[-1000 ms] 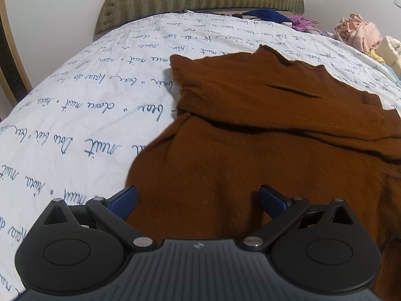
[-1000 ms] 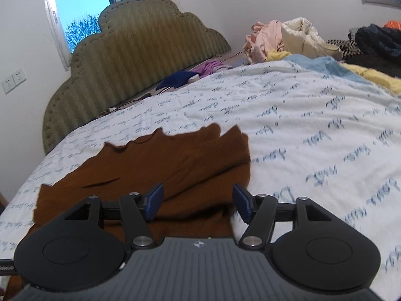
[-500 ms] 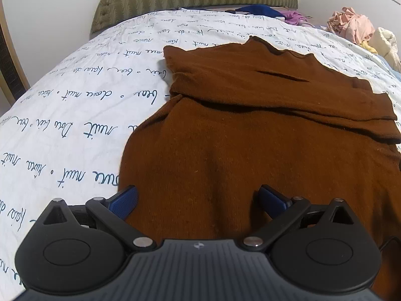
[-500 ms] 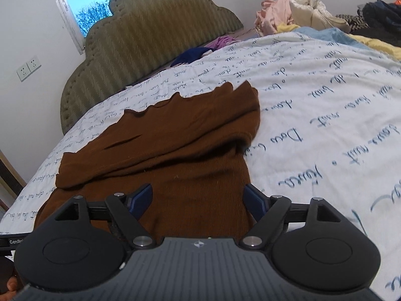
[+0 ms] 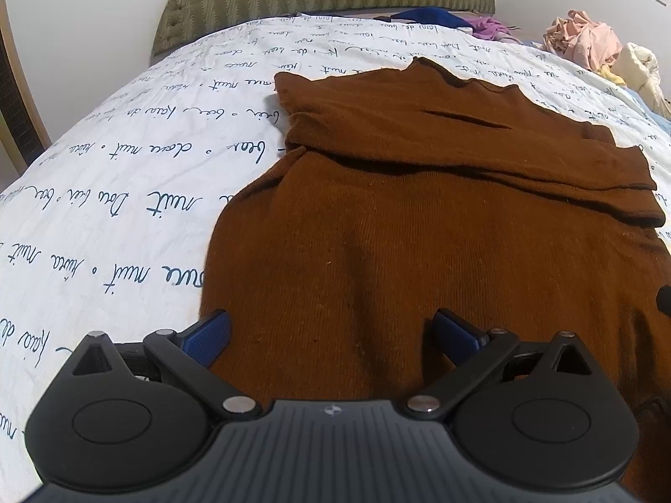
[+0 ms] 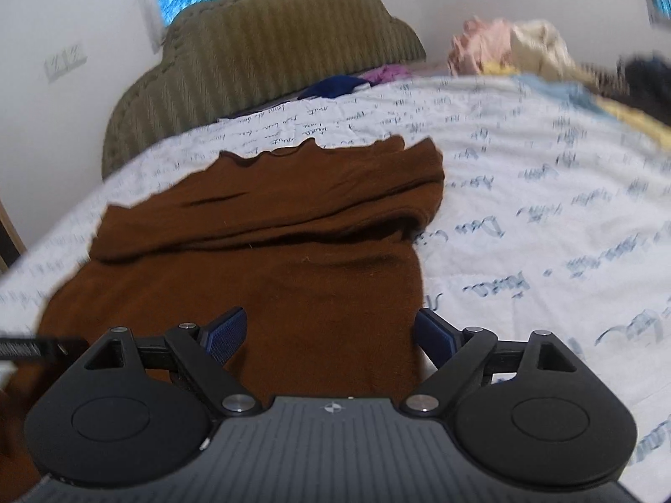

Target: Fold small clothes

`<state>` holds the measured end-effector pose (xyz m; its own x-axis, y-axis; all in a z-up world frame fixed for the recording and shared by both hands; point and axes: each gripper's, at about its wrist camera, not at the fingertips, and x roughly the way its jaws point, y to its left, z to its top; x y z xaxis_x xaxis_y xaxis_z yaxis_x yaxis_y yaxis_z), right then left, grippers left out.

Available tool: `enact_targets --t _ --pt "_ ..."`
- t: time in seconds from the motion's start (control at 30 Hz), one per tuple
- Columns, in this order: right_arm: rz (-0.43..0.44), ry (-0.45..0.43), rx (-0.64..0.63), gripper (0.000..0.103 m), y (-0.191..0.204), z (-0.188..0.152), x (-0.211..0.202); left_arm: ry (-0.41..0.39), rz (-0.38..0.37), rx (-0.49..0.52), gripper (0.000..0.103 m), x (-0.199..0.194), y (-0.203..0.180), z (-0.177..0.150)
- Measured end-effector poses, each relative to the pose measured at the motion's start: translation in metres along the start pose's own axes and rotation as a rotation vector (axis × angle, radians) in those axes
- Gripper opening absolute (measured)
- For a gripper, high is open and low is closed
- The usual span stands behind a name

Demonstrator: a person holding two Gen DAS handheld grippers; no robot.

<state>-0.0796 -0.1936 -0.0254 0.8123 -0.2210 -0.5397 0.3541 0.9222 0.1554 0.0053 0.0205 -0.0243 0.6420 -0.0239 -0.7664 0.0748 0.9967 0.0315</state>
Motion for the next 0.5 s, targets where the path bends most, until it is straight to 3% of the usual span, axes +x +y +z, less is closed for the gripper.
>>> enact_targets --t 0.1,0.27,0.5 --pt "0.004 0.007 -0.010 0.086 0.005 -0.006 -0.004 -0.001 -0.002 -0.004 0.103 -0.002 0.000 -0.002" --pt "0.136 0.026 0.057 0.086 0.007 -0.012 -0.012 -0.005 -0.015 -0.003 0.103 -0.010 0.001 -0.006" --pt "-0.042 0.007 -0.091 0.084 0.000 -0.002 -0.029 -0.021 -0.014 -0.013 0.103 -0.026 0.012 -0.010"
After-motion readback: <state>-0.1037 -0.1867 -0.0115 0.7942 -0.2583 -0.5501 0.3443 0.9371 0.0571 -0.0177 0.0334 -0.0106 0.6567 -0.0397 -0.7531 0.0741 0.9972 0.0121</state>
